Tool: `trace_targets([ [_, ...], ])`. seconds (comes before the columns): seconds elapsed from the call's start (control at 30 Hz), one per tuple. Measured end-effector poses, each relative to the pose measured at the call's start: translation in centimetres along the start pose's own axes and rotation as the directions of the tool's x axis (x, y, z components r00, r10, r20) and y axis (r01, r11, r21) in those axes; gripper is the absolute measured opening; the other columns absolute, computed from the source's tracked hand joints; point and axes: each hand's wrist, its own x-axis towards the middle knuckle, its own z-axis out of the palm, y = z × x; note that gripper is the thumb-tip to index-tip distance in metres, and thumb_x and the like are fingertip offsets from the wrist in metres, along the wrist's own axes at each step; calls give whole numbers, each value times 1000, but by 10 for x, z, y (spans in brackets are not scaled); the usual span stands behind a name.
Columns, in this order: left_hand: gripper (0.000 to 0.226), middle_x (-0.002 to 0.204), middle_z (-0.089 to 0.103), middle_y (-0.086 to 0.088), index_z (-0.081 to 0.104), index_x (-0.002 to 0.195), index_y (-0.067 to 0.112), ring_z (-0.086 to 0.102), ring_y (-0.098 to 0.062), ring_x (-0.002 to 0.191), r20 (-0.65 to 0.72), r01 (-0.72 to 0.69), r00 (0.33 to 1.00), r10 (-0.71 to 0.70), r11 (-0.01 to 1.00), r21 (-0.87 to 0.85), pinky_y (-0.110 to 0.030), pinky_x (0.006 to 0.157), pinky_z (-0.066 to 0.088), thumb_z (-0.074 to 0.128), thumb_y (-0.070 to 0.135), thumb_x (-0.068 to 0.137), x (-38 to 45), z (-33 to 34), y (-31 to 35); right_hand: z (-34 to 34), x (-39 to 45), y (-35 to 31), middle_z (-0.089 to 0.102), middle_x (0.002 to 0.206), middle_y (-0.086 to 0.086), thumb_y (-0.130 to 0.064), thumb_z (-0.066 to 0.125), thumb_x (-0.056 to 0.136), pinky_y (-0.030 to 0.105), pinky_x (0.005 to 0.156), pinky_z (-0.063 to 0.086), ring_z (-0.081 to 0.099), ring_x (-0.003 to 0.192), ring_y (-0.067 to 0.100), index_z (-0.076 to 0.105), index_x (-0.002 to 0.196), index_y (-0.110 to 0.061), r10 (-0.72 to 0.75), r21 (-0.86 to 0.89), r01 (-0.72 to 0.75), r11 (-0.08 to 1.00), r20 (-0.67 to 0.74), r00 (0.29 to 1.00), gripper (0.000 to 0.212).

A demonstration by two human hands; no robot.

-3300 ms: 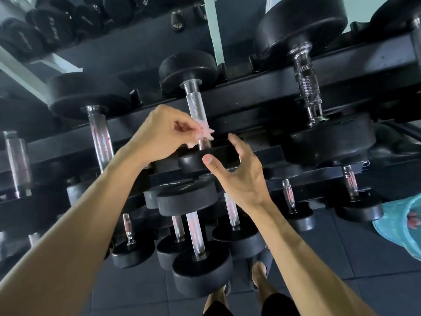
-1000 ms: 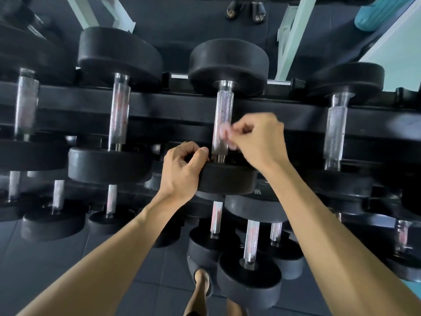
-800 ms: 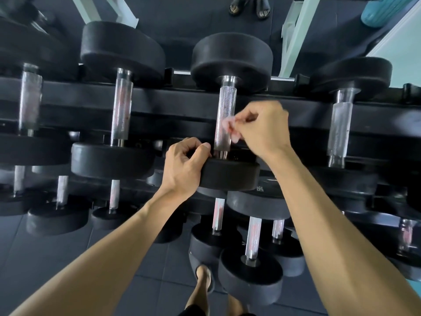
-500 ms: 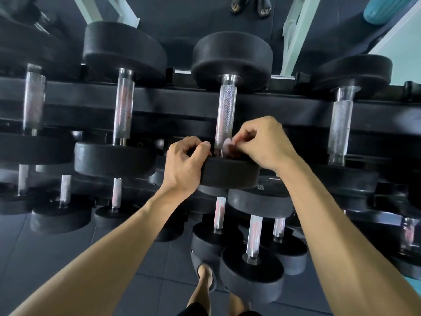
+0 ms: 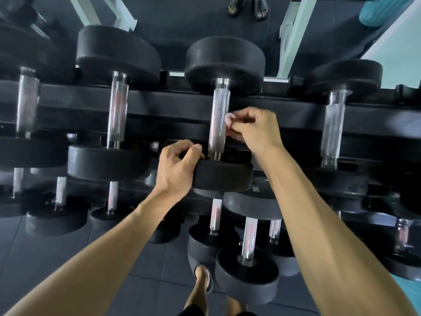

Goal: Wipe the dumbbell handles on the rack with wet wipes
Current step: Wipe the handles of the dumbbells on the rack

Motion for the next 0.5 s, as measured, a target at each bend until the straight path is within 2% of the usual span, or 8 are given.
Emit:
trace_targets([
  [0.07,39,60,52,-1,60,65,-4,47,-6,58,-1,-1,1000,1,1000,-1,-20,52,35,53,31,81,-2,0,0,-6,-11,14,77,84,1,-7,79,83,28,81,59,73,84,13,76,83,-15,40,-73,-37,997,35,999,8],
  [0.13,38,60,53,-2,60,65,-4,46,-5,57,-9,-5,1000,5,1000,5,-18,52,35,53,29,81,-2,1,-1,-8,-20,19,77,86,3,-17,84,79,29,86,58,71,82,12,78,84,-16,83,-115,-77,990,50,995,7],
  [0.2,43,59,52,-3,60,64,-3,46,-6,57,-10,-7,1000,7,1000,-1,-18,52,35,53,37,77,-1,1,-1,-2,-13,10,77,85,8,-10,81,81,31,81,60,71,81,16,77,84,-11,95,26,-95,995,-6,995,6],
  [0.27,47,59,52,-4,61,63,-2,46,-6,58,-13,-15,1000,15,1000,-5,-19,54,35,51,43,74,0,1,-2,7,5,-2,76,83,6,-1,77,83,28,75,60,72,82,15,75,83,-11,95,205,-80,976,-68,993,10],
  [0.37,44,62,54,-11,61,62,-1,47,-8,59,-8,-4,1000,4,1000,-9,-20,54,35,52,40,76,0,1,-2,20,23,-17,75,84,3,-1,73,87,27,74,61,72,83,15,74,82,-14,155,398,-92,913,-129,979,14],
  [0.43,43,64,56,-11,61,61,1,48,-8,60,-10,-1,1000,1,1000,-3,-20,56,36,52,41,75,-1,1,-3,19,16,-13,76,83,3,-11,73,90,31,75,62,73,83,17,73,83,-16,193,355,-149,923,-89,977,9],
  [0.5,44,64,57,-9,62,60,3,49,-7,60,-12,3,1000,-3,1000,-1,-20,56,36,50,44,74,-1,1,-3,13,6,-5,76,81,3,-18,72,91,33,73,62,74,79,20,71,85,-16,221,210,-215,954,-7,975,7],
])
